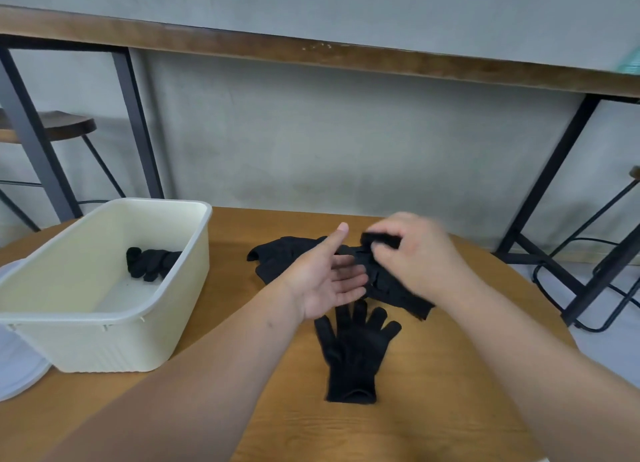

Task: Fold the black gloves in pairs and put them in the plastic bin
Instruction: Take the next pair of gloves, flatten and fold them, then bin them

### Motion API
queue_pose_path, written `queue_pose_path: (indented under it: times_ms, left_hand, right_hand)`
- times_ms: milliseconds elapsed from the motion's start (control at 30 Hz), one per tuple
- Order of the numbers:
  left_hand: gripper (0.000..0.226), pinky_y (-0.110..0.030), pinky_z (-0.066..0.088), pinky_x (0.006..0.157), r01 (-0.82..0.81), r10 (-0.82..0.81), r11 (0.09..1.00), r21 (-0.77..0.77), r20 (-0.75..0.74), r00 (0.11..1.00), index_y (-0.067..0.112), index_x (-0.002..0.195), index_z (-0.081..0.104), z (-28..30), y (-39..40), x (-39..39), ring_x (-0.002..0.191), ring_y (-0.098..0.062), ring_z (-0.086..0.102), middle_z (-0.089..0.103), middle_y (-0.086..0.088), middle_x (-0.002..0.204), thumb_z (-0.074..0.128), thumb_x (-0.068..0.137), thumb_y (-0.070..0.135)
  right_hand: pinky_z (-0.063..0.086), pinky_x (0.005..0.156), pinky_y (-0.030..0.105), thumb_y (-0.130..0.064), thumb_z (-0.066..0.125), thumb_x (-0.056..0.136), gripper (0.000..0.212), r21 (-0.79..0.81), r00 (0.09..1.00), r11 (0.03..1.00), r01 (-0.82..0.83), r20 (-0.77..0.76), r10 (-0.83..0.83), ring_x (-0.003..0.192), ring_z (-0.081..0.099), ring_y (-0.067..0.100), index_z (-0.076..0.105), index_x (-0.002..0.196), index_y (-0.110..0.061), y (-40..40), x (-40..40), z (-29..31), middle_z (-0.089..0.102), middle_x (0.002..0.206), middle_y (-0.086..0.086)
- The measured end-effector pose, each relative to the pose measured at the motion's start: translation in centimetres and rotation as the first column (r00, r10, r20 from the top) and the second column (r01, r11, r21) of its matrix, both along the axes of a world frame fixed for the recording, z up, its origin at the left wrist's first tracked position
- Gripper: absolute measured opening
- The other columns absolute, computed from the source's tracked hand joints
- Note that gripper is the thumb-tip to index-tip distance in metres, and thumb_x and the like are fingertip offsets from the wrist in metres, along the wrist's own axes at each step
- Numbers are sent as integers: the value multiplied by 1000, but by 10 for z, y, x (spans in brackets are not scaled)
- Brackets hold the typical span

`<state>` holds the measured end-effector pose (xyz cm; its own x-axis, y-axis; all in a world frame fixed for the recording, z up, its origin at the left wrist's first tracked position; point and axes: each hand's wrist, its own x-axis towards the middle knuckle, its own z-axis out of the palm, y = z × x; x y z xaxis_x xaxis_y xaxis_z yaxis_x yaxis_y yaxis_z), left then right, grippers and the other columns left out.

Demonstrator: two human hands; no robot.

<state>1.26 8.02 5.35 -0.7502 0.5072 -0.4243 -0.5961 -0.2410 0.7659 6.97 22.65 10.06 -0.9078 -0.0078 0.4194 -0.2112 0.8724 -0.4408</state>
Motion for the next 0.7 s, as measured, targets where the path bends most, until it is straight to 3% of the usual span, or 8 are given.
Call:
queue_pose_path:
  times_ms: [100,167,267,367,500,600,700]
  left_hand:
    - [37,-40,54,90,52,-53,997,-50,-18,998,4,112,65,-12,5,0,97,-23,65,71,-10,104,62,92,35]
    - [23,-40,54,89,30,-30,992,-123,-4,1000,2,113,65,-29,5,2,96,-25,65,71,-13,107,58,95,14]
    - [22,-36,55,77,-54,65,991,-124,83,994,-2,115,61,-52,2,6,88,-26,67,71,-16,102,50,97,4]
    - [20,-37,56,74,-110,126,987,-121,134,983,-4,114,58,-58,0,10,86,-28,66,68,-19,99,48,98,3]
    - [15,-36,58,72,-131,121,944,-304,-52,991,0,109,58,-45,-5,4,88,-24,66,66,-16,101,54,96,5]
    - [13,-26,56,68,-132,-45,802,-583,-279,959,7,95,66,-41,-11,1,79,-19,64,66,-11,95,54,92,3]
    - [4,-27,53,81,-97,-507,495,-863,-378,775,19,88,69,-56,-16,13,85,-14,63,67,2,94,65,89,19]
  right_hand:
    - [46,88,23,-12,64,85,32,137,976,976,-172,157,150,97,56,6,73,111,-29,-12,15,-40,62,104,-13]
    - [47,91,21,-19,67,87,29,102,950,974,-200,263,168,101,55,2,70,114,-29,-12,24,-65,61,110,-16]
    - [46,83,16,-24,70,87,22,-60,942,988,-140,300,152,93,56,-3,72,108,-30,-6,32,-89,59,104,-21]
    - [47,81,18,-24,69,88,15,-100,964,994,-41,256,65,90,58,-3,74,99,-33,4,31,-92,63,95,-20]
    - [52,71,24,-28,69,88,8,-193,974,973,125,210,-84,74,63,0,74,92,-33,16,18,-64,68,78,-20]
    - [52,72,28,-30,66,91,11,-134,970,971,200,166,-177,79,65,9,75,97,-31,27,1,-41,71,84,-16]
    - [49,70,28,-33,64,93,15,-125,968,961,248,74,-240,78,63,11,75,102,-31,32,-11,-22,72,88,-14]
